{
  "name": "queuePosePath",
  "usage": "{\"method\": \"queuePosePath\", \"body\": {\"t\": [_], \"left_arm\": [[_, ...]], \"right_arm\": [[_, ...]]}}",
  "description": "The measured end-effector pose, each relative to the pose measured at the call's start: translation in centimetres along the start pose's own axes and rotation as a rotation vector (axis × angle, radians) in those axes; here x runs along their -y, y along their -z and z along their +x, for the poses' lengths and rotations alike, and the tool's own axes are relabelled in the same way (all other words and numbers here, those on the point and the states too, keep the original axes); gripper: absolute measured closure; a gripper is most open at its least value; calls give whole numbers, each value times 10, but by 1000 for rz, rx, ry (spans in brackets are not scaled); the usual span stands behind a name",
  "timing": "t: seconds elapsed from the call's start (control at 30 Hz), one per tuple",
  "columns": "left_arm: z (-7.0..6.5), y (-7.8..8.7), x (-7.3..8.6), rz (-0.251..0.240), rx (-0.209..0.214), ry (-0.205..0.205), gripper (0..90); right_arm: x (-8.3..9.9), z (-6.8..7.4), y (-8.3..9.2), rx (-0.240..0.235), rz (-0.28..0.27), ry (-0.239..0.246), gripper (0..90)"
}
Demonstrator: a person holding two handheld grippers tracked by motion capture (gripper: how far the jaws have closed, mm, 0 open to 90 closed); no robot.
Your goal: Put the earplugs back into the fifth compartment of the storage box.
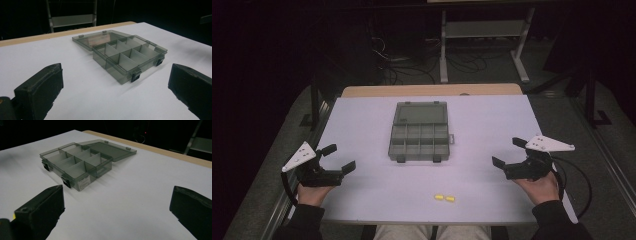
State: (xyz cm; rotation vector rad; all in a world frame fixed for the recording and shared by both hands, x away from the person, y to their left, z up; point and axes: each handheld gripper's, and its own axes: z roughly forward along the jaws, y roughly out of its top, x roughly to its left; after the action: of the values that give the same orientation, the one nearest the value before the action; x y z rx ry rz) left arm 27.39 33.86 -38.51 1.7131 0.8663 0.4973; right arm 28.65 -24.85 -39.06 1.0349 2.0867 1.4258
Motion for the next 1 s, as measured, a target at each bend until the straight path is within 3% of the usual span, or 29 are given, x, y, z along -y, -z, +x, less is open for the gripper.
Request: {"method": "queuePosePath", "body": {"t": [0.73,0.87,0.97,1.0], "left_arm": [[-4,2,0,-17,18,-13,0],[-6,0,-4,-4,35,-37,0],[-13,-4,-13,19,52,-91,0],[-13,-4,-13,19,52,-91,0]], "right_arm": [[1,3,-3,-16,23,-1,0],[1,2,-2,-16,18,-2,0],[1,2,-2,-16,18,-3,0],[1,2,-2,-16,18,-3,0]]}}
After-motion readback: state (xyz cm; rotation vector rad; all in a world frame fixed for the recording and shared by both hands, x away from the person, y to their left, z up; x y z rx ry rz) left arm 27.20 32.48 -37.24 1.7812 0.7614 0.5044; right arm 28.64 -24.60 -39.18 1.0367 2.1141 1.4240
